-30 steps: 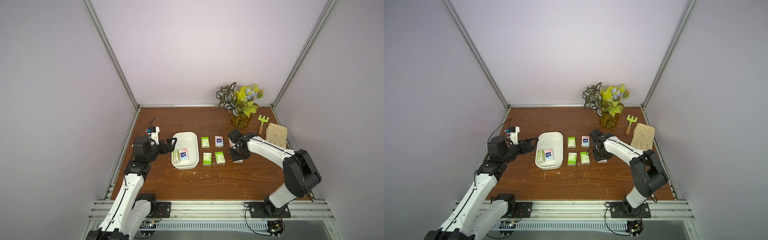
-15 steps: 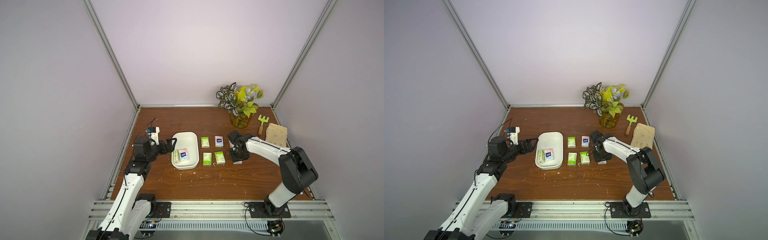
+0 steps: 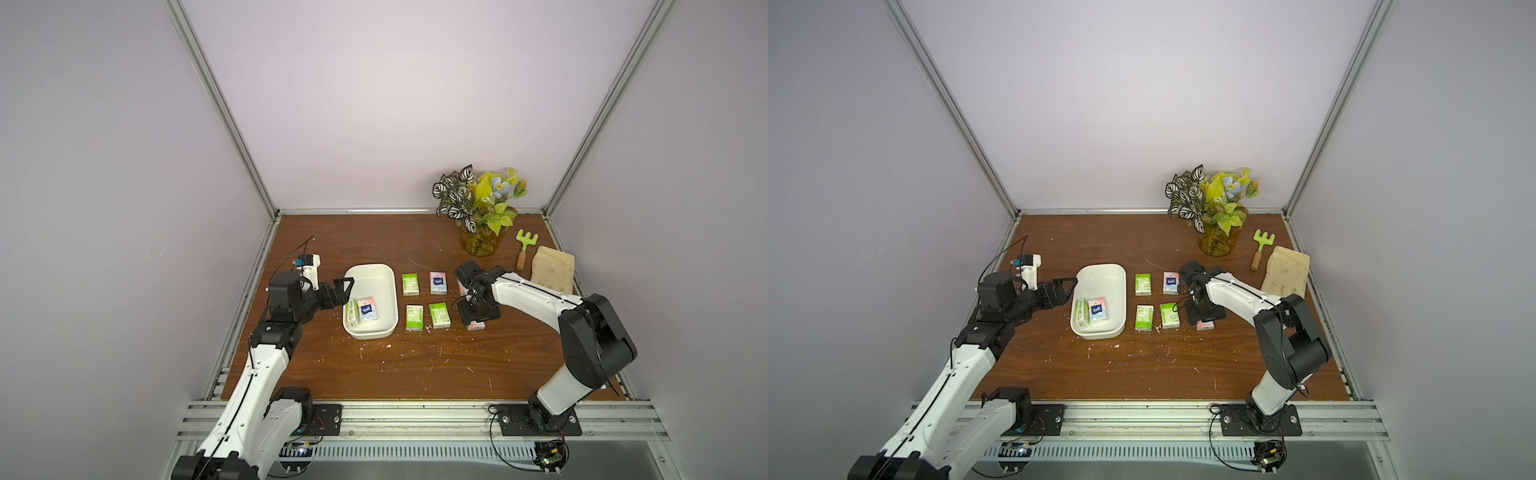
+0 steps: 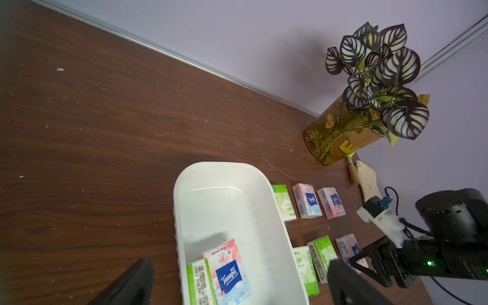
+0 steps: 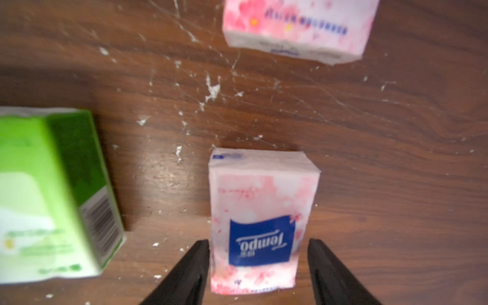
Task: Take the pocket tissues out of the storage box
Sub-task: Place the pocket tissues at the center of the board, then pick up the pocket tissues from the storage box.
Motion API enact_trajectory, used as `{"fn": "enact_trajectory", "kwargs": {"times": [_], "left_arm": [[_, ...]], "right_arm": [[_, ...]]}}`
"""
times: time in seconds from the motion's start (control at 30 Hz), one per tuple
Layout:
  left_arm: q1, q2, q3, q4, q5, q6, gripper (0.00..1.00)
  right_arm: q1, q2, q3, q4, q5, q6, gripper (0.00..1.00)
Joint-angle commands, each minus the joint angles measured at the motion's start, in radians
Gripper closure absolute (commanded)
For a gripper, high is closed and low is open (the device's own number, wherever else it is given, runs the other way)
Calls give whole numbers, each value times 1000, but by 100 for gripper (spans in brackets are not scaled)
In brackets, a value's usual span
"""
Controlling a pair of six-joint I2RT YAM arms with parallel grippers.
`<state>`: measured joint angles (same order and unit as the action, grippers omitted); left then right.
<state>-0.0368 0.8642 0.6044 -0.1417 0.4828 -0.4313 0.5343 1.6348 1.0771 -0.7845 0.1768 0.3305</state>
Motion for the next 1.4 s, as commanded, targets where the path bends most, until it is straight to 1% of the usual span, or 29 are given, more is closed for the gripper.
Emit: {"fn": "enact_trajectory", "kwargs": {"times": [0.0, 0.17, 0.3, 0.43, 0.5, 0.6, 0.7, 0.77, 0.8, 0.97, 1.07, 1.13, 1.23, 1.37], "left_arm": [[2, 16, 55, -43, -12, 38, 1], [10, 53, 76, -90, -19, 44, 1], [25, 104, 75, -136, -9, 48, 2], [38, 144, 70, -172, -9, 42, 18], [40, 155, 62, -180, -17, 37, 27], [40, 156, 42, -175, -38, 32, 37], [40, 154, 25, -174, -57, 33, 41], [39, 154, 11, -168, -52, 32, 42], [40, 155, 4, -162, -47, 31, 44], [40, 167, -41, -125, -9, 15, 54], [40, 171, -84, -80, 13, -15, 57], [40, 173, -113, -52, 22, -34, 61], [40, 174, -141, -22, 46, -52, 63], [40, 176, -150, -12, 53, -60, 64]], "right_arm": [[-2, -90, 102, -74, 4, -10, 29], [7, -132, 216, -108, -78, 16, 27], [73, -124, 296, -95, -113, 65, 30], [170, -65, 383, -74, -118, 112, 33], [231, -21, 433, -55, -105, 128, 33], [309, 45, 498, -9, -105, 143, 32], [370, 121, 565, 25, -110, 148, 30], [403, 180, 617, 28, -110, 144, 28], [421, 221, 647, 27, -115, 140, 27], [485, 413, 838, -43, -123, 115, 24], [508, 508, 941, -69, -132, 107, 24], [519, 561, 998, -88, -133, 108, 23], [528, 624, 1059, -115, -125, 113, 23], [532, 640, 1074, -121, -97, 117, 24]]}}
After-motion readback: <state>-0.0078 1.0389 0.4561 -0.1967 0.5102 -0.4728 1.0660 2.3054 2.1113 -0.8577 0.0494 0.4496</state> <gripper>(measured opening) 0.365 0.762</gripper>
